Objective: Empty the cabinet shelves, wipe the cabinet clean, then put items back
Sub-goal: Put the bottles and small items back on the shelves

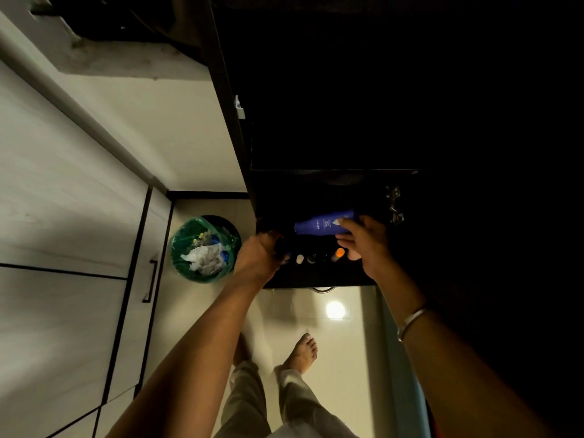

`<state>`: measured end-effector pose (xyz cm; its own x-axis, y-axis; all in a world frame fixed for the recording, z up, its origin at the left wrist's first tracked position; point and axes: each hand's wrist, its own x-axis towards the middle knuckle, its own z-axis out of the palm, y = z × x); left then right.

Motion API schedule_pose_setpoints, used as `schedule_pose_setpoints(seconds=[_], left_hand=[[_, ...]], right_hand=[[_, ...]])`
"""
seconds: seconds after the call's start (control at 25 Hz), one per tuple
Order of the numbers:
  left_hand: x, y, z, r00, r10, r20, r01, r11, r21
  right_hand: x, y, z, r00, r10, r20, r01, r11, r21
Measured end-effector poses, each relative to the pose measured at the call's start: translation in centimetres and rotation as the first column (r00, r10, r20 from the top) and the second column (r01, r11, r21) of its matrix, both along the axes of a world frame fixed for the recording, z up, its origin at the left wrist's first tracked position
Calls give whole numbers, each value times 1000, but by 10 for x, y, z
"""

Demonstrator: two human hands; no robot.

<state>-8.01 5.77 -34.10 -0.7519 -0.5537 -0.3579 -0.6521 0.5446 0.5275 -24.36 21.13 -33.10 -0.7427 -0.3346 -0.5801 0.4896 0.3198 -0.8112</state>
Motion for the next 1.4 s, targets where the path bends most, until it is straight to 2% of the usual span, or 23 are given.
schedule_pose_setpoints(seconds=[0.16, 0.24, 0.36, 0.52, 0.64, 0.84, 0.92, 1.08, 1.28, 1.4], left_hand=[[1, -15, 25, 998, 35, -52, -38, 998, -49], [1, -22, 47, 990, 72, -123, -82, 994, -77], [4, -27, 81, 959, 116, -257, -130, 991, -40], [10, -28, 136, 880, 161, -446, -138, 987, 83], [8, -25, 182, 799, 173, -576, -110, 984, 142], [-8, -22, 258, 657, 159, -736, -81, 987, 141], [-14, -19, 289, 600, 182, -779, -49, 980, 192], [-27, -12, 339, 506, 214, -835, 81, 953, 293], [-42, 3, 396, 338, 303, -891, 206, 900, 384], [-53, 12, 419, 280, 323, -904, 147, 916, 373]], right_hand=[[2, 3, 25, 992, -112, 55, 118, 987, -114], [2, 5, 39, 989, -136, 64, 146, 973, -177], [4, 9, 63, 979, -165, 118, 194, 933, -304], [11, 15, 119, 971, -115, 210, 213, 817, -536], [16, 20, 166, 976, -32, 217, 176, 710, -682], [21, 20, 232, 987, 77, 140, 58, 645, -762], [23, 21, 255, 990, 98, 99, 19, 611, -791], [24, 19, 299, 990, 133, 40, -28, 475, -880], [25, 10, 353, 988, 35, -149, -145, 524, -839], [25, 8, 377, 970, 23, -241, -216, 533, -818]])
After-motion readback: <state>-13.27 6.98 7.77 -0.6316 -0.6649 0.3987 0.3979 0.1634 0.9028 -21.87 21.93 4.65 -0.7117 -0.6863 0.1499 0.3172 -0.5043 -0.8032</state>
